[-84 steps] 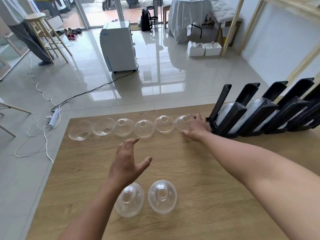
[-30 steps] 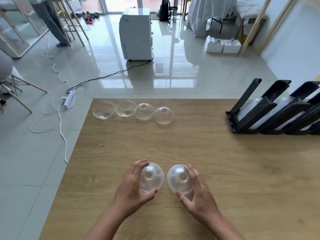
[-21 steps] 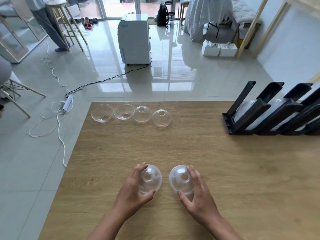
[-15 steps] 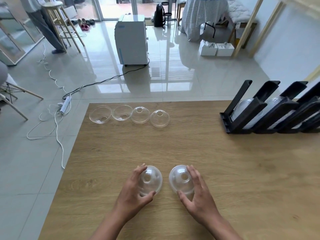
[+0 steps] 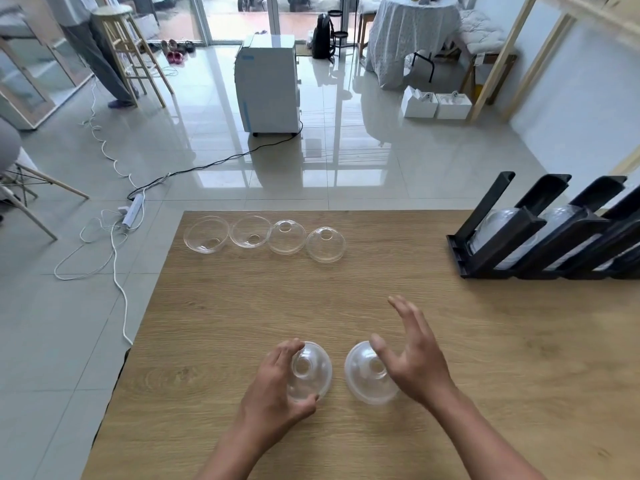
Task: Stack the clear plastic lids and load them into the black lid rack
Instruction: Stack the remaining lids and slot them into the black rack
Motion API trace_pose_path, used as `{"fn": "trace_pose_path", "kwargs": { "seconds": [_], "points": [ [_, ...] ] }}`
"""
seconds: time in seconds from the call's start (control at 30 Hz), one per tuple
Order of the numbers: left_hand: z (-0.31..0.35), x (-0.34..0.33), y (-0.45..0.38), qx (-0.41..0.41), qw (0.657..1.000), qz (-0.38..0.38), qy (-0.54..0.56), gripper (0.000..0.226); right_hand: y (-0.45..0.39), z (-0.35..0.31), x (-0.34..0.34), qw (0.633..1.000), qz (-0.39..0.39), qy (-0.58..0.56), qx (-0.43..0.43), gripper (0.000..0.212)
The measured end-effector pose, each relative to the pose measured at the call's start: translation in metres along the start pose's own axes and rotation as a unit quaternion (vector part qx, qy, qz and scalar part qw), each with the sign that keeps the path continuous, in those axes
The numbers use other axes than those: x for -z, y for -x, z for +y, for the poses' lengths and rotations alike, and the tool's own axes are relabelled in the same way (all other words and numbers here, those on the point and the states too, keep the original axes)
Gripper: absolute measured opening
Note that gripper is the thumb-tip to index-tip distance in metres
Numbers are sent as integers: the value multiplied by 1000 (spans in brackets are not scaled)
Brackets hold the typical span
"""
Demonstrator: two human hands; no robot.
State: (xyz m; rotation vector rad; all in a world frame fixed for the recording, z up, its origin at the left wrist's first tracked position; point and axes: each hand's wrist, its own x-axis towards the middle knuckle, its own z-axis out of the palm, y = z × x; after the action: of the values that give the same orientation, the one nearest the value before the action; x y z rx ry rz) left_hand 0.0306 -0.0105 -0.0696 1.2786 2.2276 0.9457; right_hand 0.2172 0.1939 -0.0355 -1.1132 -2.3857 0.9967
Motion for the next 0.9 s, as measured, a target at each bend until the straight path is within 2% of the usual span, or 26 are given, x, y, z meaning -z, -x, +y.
{"fn": "trace_pose_path", "kwargs": {
  "seconds": [0.13,0.4,0.53,0.67,0.9],
  "points": [
    [1,-1,-1,11,1000,-3,5,86,-87,-22,-5,997,-64,32,-17,71],
    [6,-1,-4,26,999,-19,-19,88,-213,-58,-48,984,-138,104,-40,103],
    [13,-1,-6,44,997,-28,-57,90,-234,-54,-66,975,-169,136,-53,102],
    [15,-2,-10,65,994,-42,-77,91,-229,-44,-73,982,-126,140,-31,86],
    [15,-4,-11,68,992,-45,-99,89,-174,-44,-36,997,-51,60,2,83]
  ]
}}
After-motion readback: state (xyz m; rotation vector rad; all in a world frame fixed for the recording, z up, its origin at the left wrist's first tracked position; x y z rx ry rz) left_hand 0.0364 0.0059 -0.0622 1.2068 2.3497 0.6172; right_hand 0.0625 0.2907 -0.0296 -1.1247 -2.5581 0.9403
